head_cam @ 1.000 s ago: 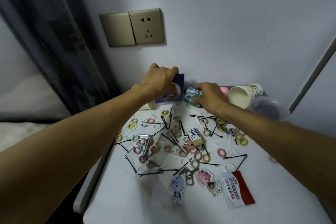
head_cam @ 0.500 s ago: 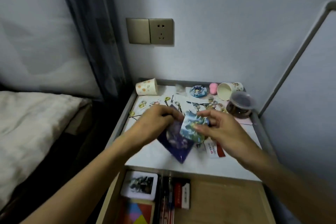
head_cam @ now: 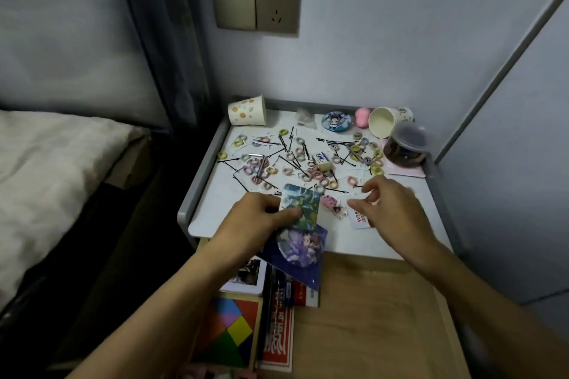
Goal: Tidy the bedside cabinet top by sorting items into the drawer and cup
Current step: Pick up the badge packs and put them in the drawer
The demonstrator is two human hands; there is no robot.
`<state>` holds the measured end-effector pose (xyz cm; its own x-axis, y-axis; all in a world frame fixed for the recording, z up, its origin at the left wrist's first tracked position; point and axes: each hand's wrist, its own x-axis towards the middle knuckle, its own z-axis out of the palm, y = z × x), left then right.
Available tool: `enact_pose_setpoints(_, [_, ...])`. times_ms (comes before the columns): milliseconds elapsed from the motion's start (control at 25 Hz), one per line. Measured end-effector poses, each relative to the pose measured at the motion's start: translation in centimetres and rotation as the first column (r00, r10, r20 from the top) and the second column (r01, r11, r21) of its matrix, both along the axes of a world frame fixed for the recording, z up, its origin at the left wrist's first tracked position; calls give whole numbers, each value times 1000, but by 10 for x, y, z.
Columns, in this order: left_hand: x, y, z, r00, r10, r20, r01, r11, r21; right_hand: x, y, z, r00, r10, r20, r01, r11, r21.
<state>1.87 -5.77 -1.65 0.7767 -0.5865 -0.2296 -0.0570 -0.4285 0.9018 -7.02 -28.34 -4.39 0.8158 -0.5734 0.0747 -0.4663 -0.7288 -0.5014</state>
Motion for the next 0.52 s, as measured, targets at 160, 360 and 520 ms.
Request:
enact_pose_setpoints(160, [4, 6, -5, 999, 29, 27, -29, 1000, 1, 9, -7, -23, 969, -48, -242, 20, 993, -117])
enact_pose_setpoints(360, [5, 7, -9, 999, 39, 20, -38, 999, -17, 14, -15, -27, 959, -92, -268, 77, 995, -65])
enact_pose_setpoints(520, [3, 4, -10, 999, 34, -26, -34, 999, -10, 12, -13, -22, 974, -60, -220, 60, 998, -3])
